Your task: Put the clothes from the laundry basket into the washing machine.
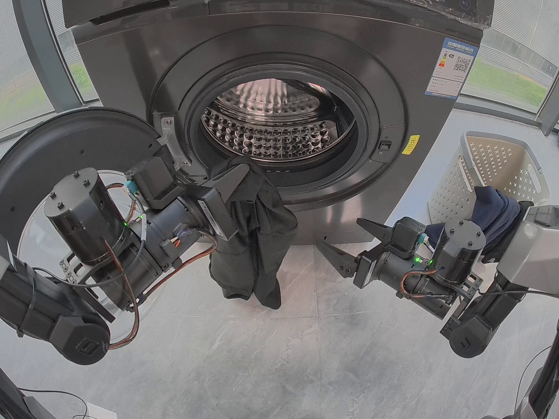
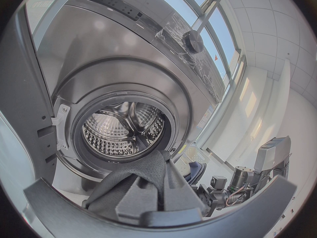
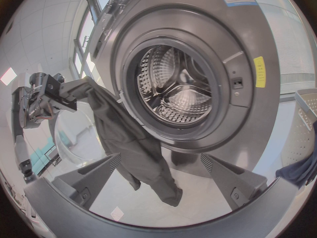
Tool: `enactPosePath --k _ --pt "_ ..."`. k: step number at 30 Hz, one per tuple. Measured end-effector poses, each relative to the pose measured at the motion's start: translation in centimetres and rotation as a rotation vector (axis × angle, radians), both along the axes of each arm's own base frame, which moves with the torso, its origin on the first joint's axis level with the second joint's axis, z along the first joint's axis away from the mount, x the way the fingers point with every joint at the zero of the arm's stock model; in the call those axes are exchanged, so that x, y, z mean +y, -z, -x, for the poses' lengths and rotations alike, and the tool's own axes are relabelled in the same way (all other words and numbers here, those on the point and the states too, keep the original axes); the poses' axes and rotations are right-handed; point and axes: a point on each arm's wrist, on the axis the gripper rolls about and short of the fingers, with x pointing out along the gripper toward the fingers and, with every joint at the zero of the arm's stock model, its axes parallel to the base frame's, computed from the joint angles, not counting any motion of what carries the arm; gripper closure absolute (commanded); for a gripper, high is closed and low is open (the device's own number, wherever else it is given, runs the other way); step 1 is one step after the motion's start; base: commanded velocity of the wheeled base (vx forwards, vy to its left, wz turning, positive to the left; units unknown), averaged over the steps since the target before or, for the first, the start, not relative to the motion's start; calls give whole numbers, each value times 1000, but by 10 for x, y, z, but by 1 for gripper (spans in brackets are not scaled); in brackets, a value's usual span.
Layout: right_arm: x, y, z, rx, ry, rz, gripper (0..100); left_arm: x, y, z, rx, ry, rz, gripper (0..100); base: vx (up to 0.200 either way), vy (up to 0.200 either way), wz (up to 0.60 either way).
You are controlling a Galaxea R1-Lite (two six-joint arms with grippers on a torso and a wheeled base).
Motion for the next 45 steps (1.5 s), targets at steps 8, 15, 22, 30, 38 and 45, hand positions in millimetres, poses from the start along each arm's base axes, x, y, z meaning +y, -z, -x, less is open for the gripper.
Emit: enactPosePath --k 8,15,22,30,38,45 --pt "17 -2 -1 -21 -48 -13 0 0 -1 0 -2 1 1 100 0 0 0" --pt "35 -3 -20 -71 -68 -45 0 -1 -1 2 -3 4 3 100 0 0 0" --pt "53 1 -37 -105 -98 -66 0 0 -2 2 -4 1 5 100 0 0 0" --pt "68 11 -41 -104 -166 -67 0 0 -2 2 0 -3 2 100 0 0 0" --pt "65 22 -32 -58 -200 -34 0 1 -2 1 1 -10 3 100 0 0 0" --pt "60 19 -27 -52 -195 -30 0 1 -2 1 -1 -8 4 100 0 0 0"
